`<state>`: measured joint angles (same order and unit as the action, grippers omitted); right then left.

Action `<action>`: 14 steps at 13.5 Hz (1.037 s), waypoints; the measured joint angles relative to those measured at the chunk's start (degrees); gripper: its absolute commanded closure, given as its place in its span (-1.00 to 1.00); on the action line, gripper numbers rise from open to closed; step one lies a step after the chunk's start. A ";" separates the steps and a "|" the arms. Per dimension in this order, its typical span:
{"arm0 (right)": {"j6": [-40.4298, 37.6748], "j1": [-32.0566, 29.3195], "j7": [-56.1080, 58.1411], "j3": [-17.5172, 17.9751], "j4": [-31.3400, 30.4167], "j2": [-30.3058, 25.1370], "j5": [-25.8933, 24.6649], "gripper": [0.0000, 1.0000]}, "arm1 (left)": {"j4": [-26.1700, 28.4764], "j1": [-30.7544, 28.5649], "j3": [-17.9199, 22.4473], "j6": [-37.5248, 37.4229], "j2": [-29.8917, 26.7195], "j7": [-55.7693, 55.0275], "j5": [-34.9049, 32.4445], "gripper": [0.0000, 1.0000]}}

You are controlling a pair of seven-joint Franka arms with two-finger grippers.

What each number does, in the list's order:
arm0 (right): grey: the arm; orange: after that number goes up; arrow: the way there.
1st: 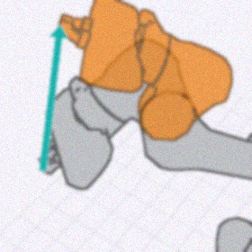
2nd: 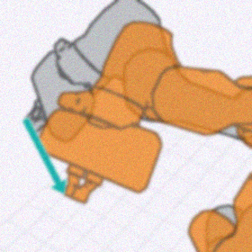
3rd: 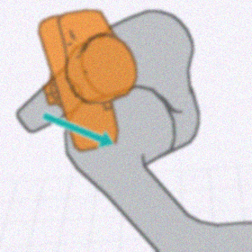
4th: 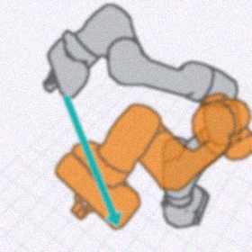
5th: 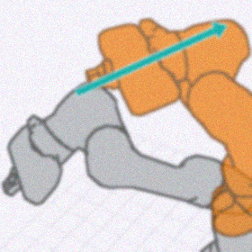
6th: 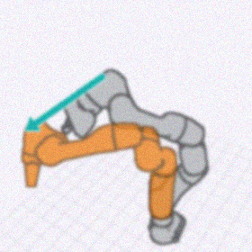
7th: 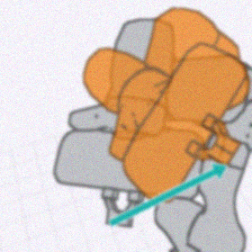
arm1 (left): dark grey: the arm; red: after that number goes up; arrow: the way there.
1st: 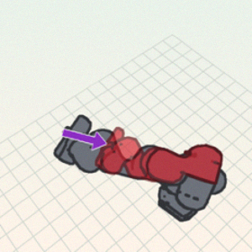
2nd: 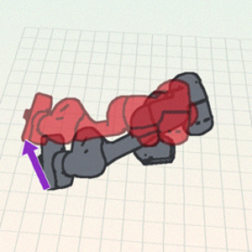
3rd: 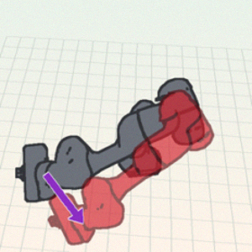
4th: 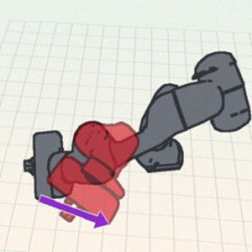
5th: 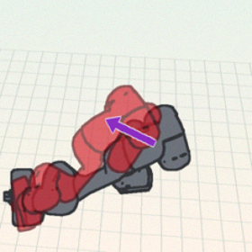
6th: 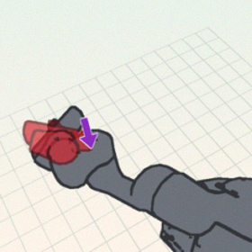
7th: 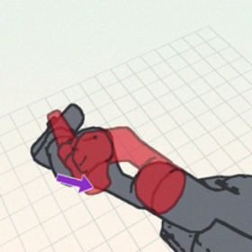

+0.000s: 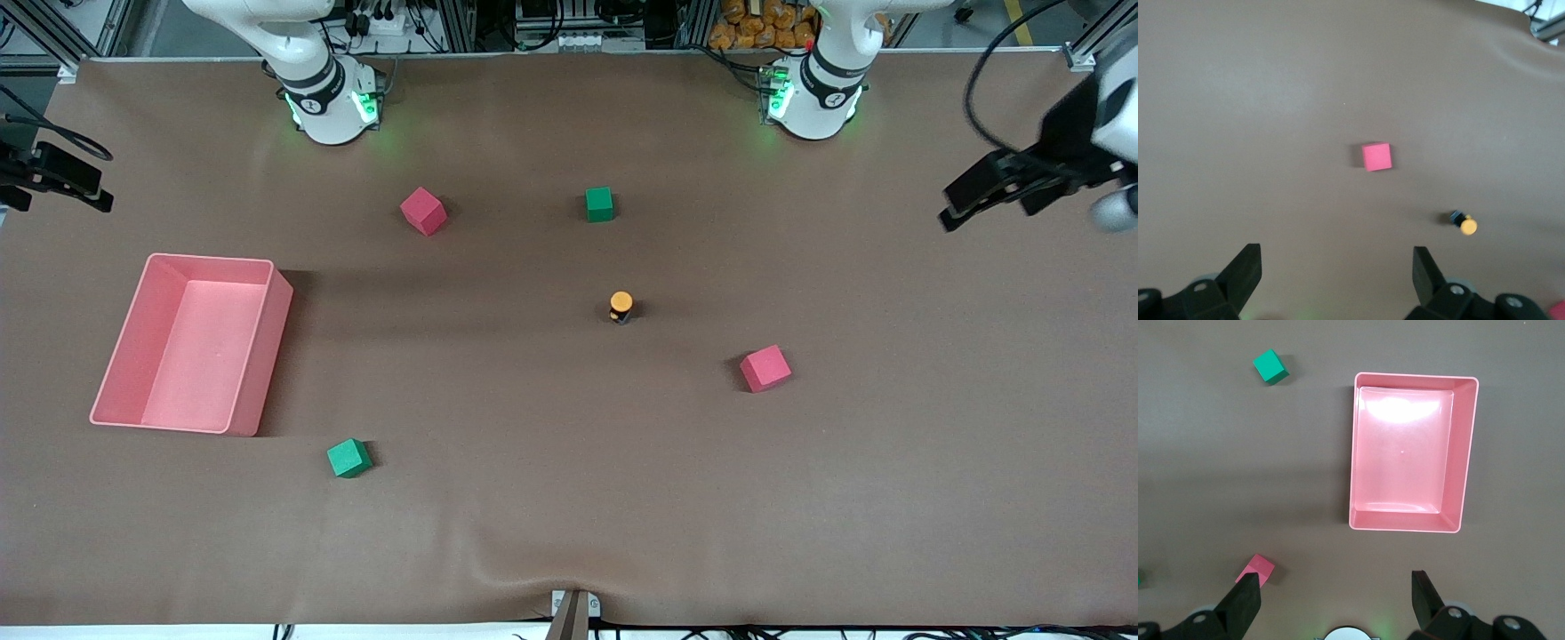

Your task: Place and upright button with both arms

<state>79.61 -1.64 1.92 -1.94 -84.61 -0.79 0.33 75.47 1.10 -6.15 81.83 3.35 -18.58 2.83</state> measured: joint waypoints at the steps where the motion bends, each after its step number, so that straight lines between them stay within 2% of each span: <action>1: -0.01 0.00 0.00 0.00 0.00 0.00 0.00 -1.00 | 0.87 -0.17 2.76 0.00 -0.62 3.80 0.93 -1.00; 3: -0.01 0.00 0.00 0.00 0.00 0.00 0.00 -1.00 | 2.22 -0.65 7.66 0.03 -0.70 11.45 2.12 -1.00; 5: 0.00 0.00 0.00 0.00 0.00 0.00 0.00 -1.00 | 2.86 -0.97 10.23 -0.88 -0.79 15.37 2.45 -1.00; 10: -0.01 0.01 0.01 0.05 0.00 0.00 0.00 -1.00 | 5.87 -0.83 10.37 -3.35 -2.34 16.79 2.26 -1.00; 14: -0.01 0.07 0.01 0.26 0.00 0.00 0.00 -1.00 | 8.28 -0.73 8.76 -3.32 -3.37 17.44 -1.41 -1.00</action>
<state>79.60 -1.57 1.93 -1.68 -84.61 -0.79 0.33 83.75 0.36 2.61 78.51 -0.02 -1.14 1.42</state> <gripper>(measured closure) 0.000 0.000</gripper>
